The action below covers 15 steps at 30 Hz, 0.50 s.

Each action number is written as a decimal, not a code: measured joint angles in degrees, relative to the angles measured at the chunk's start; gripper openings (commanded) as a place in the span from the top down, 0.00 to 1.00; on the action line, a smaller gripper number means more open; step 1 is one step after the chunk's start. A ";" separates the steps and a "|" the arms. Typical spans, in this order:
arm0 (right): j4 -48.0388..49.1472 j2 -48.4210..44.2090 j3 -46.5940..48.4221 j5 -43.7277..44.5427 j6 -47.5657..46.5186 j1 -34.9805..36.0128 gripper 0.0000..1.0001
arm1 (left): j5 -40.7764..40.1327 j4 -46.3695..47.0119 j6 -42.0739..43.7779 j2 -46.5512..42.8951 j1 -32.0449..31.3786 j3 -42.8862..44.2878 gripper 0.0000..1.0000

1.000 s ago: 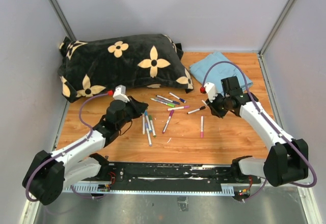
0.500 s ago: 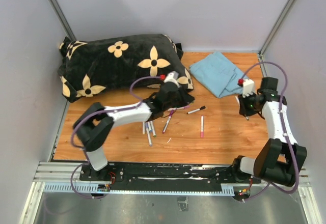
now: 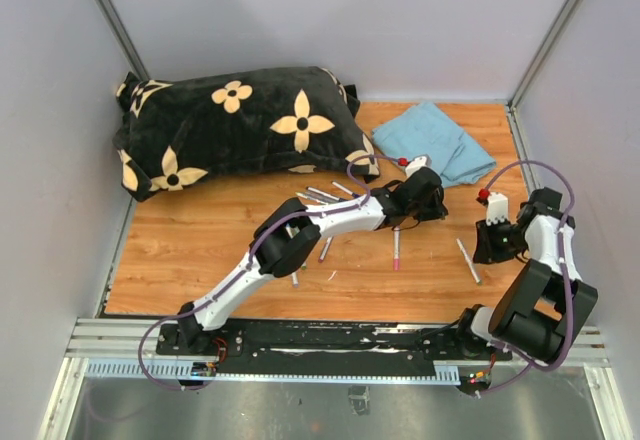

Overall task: Open the pen caps
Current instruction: Place the pen at the center of the board, then place the pen cap at the center of the board.

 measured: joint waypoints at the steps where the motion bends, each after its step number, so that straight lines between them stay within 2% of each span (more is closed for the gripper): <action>1: -0.24 0.02 -0.66 -0.35 -0.61 0.00 0.78 | -0.04 -1.14 -0.44 1.60 -0.13 2.45 1.00; 5: -1.68 1.22 -2.86 -1.33 -3.15 0.00 0.76 | -0.92 -4.37 -2.56 5.55 -0.15 7.98 1.00; 11: -0.98 4.81 -3.02 -2.25 -3.87 0.02 0.78 | -3.54 -8.17 -4.72 7.74 -0.09 10.54 1.00; 15: -1.29 4.85 -3.02 -4.09 -4.13 0.13 0.74 | -5.20 -10.08 -5.22 8.52 -0.17 12.15 0.98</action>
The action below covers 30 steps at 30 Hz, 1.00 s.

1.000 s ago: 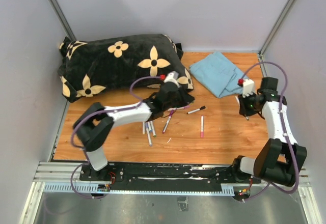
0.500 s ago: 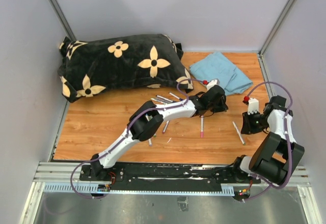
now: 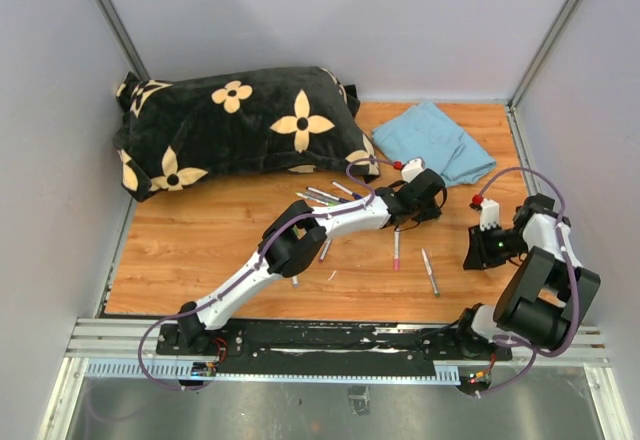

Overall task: Open the pen caps
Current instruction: Place the pen cap at the center of the board.

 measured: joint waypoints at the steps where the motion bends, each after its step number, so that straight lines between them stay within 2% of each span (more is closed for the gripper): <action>1: -0.44 -0.74 0.02 -0.92 -0.44 0.04 0.70 | -0.35 -0.15 0.02 0.00 0.00 0.04 0.95; 3: -1.57 -3.13 0.04 -2.78 -1.38 0.09 0.65 | -0.94 -0.42 0.15 0.00 -0.02 0.11 0.84; 9: -5.01 -12.85 0.85 -9.33 -5.55 1.25 0.62 | -1.99 -0.92 1.60 0.00 -0.02 0.22 0.56; 13: -6.01 -14.80 0.90 -11.45 -6.62 1.44 0.60 | -2.54 -1.05 3.21 -0.17 -0.02 0.81 0.49; 18: -6.88 -14.19 0.90 -12.59 -7.87 1.44 0.58 | -2.99 -2.62 6.08 -1.88 0.00 0.46 0.47; 22: -8.55 -14.47 0.98 -14.45 -9.88 1.57 0.55 | -3.26 -2.10 8.96 -8.33 -0.02 -5.81 0.47; 27: -9.68 -16.20 1.03 -16.13 -11.89 1.70 0.51 | -3.41 3.10 14.03 -24.06 -0.04 -21.64 0.47; 30: -10.19 -16.61 1.03 -16.81 -12.57 1.88 0.48 | -2.08 10.93 18.69 -36.94 -0.09 -36.39 0.46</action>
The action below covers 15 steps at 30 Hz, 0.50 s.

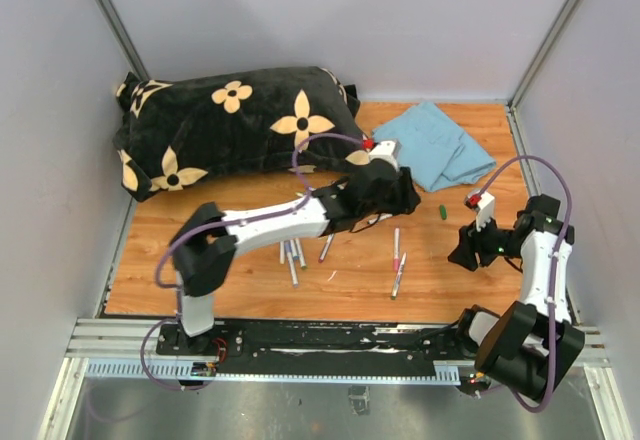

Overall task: Open the pen caps
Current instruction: Place the pen cap at the center of the board.

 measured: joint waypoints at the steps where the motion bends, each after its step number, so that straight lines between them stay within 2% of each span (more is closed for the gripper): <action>1: -0.09 0.00 0.00 -0.09 -0.24 0.09 0.47 | 0.83 2.19 1.25 -3.37 0.00 -4.11 0.46; 5: -0.11 -0.24 -0.02 -0.22 -0.90 2.36 0.47 | 6.36 12.41 5.73 -17.90 -0.02 -25.49 0.46; 8: 0.28 -0.26 -0.02 0.13 -0.42 4.72 0.46 | 9.44 16.81 6.03 -21.64 -0.57 -35.32 0.46; 11: 1.11 -0.20 -0.02 0.61 0.81 7.26 0.46 | 11.69 18.91 5.11 -21.27 -2.29 -41.68 0.45; 15: 1.88 0.11 -0.02 1.36 2.08 9.14 0.45 | 13.86 21.55 3.43 -17.35 -5.20 -42.82 0.44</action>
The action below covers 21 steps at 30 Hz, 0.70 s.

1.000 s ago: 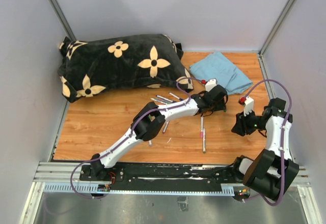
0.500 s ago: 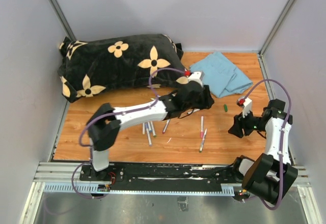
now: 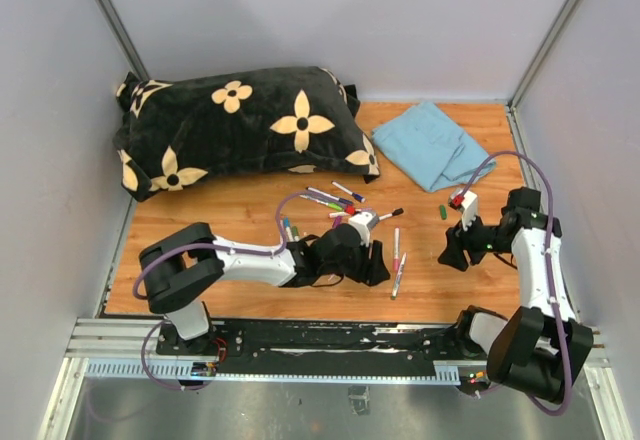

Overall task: Open the pen caps
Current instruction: Place the pen cap at the center of the board, then adjust the pen at the center of the board.

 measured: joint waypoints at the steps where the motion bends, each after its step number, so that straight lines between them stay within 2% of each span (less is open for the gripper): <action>1: 0.15 0.15 0.00 0.15 0.13 0.07 0.45 | 0.13 0.59 -0.39 1.03 -0.66 0.15 0.44; 9: 0.87 2.03 0.00 1.22 1.33 0.24 0.44 | 0.90 3.19 -4.09 9.90 -3.45 4.66 0.44; 21: 2.75 5.86 0.00 3.50 3.96 2.47 0.44 | 2.93 6.95 -6.47 17.27 -4.17 9.70 0.44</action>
